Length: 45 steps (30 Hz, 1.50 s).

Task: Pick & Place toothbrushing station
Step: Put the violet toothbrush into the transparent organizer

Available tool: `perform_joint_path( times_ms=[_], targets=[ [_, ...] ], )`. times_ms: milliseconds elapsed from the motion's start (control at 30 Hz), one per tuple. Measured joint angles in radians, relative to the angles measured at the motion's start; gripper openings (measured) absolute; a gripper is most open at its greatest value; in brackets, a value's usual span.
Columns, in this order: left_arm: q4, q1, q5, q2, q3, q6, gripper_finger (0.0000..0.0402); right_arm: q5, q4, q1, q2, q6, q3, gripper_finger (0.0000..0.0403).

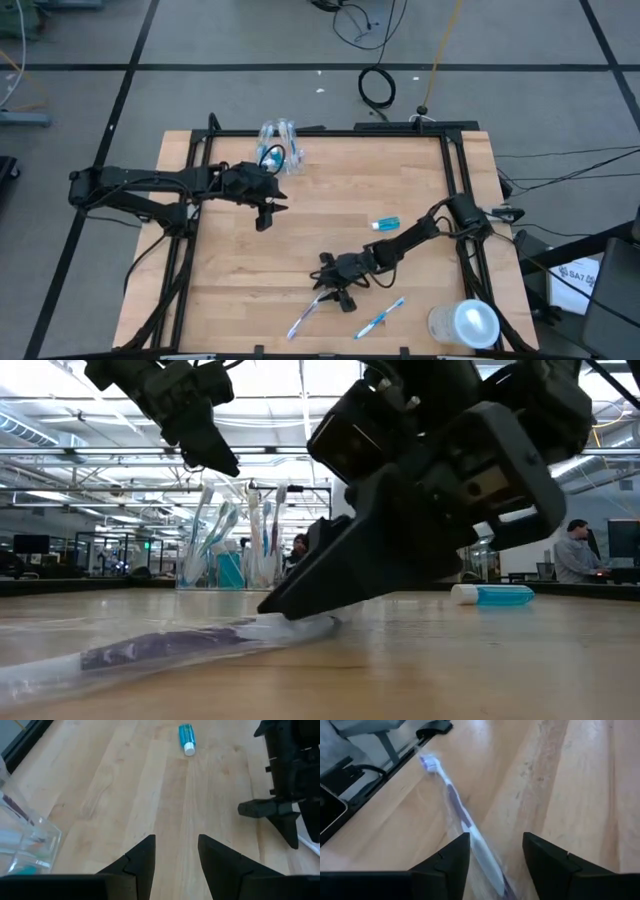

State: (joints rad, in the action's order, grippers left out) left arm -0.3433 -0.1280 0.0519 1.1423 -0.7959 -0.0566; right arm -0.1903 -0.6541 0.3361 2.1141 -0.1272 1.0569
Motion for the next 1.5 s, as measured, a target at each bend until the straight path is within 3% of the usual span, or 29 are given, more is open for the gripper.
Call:
perform_joint_path(
  times_ms=[367, 600, 833, 1067, 1267, 1367, 1500],
  targets=[
    [0.004, 0.049, 0.000, 0.000, 0.000, -0.005, 0.0152, -0.022, 0.031, 0.017, 0.000, 0.015, 0.008, 0.0095],
    [0.004, 0.083, 0.000, 0.000, 0.000, -0.023, 0.0152, -0.021, 0.030, 0.006, 0.000, 0.049, 0.008, 0.0018],
    [0.004, 0.115, -0.001, 0.000, 0.000, -0.022, 0.0152, -0.023, 0.054, -0.035, -0.055, 0.126, 0.008, 0.0029],
    [0.004, 0.118, -0.015, 0.000, 0.000, 0.096, 0.0152, -0.010, 0.362, -0.076, -0.295, 0.271, 0.007, 0.0012],
    [0.004, 0.118, -0.089, 0.000, 0.000, 0.271, 0.0152, 0.134, 0.568, -0.089, -0.572, 0.455, -0.009, 0.0024],
    [0.004, 0.118, -0.102, 0.000, 0.000, 0.345, 0.0152, 0.160, 0.458, -0.102, -0.697, 0.560, -0.097, 0.0026],
    [0.030, 0.118, -0.106, 0.000, 0.000, 0.413, 0.0152, 0.126, 0.079, -0.149, -0.796, 0.666, -0.317, 0.0016]
  ],
)
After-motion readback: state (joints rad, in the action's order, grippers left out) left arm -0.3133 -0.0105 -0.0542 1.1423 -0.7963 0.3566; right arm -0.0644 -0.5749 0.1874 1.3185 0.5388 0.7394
